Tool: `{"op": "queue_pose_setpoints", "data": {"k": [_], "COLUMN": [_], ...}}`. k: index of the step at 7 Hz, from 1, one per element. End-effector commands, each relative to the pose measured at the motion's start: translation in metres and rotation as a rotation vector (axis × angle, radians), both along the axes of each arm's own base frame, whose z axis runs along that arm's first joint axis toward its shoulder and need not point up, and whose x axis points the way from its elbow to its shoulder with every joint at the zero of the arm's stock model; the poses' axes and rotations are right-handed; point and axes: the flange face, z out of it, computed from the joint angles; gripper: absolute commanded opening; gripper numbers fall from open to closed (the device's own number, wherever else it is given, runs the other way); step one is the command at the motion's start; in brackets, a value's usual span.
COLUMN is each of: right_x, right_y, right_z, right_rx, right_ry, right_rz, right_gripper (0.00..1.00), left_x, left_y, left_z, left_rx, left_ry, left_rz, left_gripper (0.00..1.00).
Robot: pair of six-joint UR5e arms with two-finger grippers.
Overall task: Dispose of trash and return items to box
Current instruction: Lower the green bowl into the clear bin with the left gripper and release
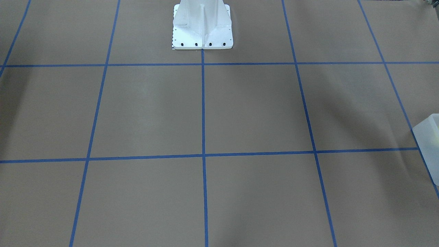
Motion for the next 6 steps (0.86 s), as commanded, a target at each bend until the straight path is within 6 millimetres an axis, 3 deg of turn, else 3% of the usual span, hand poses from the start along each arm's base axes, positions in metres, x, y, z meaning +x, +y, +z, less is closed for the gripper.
{"op": "queue_pose_setpoints", "data": {"k": [1, 4, 6], "right_x": [0.0, -0.001, -0.001], "right_y": [0.002, 0.002, 0.003], "right_z": [-0.001, 0.001, 0.002], "right_rx": [0.002, -0.003, -0.006], "right_ry": [0.001, 0.0, 0.0], "right_rz": [0.0, -0.001, -0.001], "right_gripper": [1.0, 1.0, 1.0], "left_x": [-0.003, -0.028, -0.032], "left_y": [0.001, 0.003, 0.003], "left_z": [0.001, 0.008, 0.011], "left_rx": [0.002, -0.023, -0.012], "left_ry": [-0.005, -0.058, -0.111], "left_rz": [0.014, -0.026, -0.022], "left_gripper": [0.0, 0.0, 0.0]}}
